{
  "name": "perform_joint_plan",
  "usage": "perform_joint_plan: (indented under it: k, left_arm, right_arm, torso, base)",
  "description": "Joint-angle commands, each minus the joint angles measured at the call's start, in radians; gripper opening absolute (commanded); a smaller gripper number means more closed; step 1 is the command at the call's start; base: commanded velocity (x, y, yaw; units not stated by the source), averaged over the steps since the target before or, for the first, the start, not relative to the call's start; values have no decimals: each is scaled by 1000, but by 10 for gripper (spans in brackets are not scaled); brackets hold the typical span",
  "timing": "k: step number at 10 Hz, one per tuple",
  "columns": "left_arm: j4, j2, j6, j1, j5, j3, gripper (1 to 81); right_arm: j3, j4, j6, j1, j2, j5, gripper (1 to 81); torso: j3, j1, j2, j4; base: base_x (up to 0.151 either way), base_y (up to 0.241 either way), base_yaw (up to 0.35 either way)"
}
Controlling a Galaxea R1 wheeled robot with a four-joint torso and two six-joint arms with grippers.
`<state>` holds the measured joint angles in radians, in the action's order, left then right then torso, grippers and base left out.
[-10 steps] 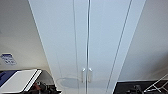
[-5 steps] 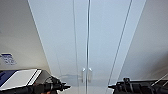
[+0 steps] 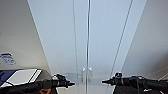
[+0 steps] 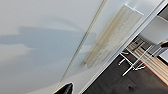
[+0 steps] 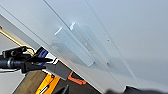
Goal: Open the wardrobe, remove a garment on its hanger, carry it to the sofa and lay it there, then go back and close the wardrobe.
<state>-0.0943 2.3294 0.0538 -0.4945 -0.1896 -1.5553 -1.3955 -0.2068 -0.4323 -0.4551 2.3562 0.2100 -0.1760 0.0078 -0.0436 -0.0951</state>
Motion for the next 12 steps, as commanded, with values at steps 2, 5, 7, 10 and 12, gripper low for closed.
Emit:
perform_joint_plan:
  k: [2, 5, 7, 10, 12]
  left_arm:
    - [-15, 42, -3, 170, -42, -43, 811]
    - [-12, 127, -15, 179, -74, -98, 811]
    - [-12, 176, -15, 188, -82, -146, 811]
    - [-13, 213, -15, 191, -79, -187, 811]
    - [-12, 243, -15, 190, -80, -226, 811]
  right_arm:
    - [-63, -3, -9, 203, 60, 81, 811]
    - [-141, -5, -9, 218, 132, 83, 811]
    - [-181, -6, -9, 241, 185, 83, 811]
    - [-267, -5, -9, 253, 278, 83, 811]
    - [-315, -5, -9, 258, 320, 83, 811]
  torso:
    - [0, 0, 0, 0]
    - [-1, 1, 0, 0]
    - [-1, 1, 1, 0]
    - [-2, 1, 1, 0]
    - [-2, 1, 1, 0]
  base:
    - [0, 0, 0]
    - [0, 0, 0]
    - [0, 0, 0]
    - [0, 0, 0]
    - [0, 0, 0]
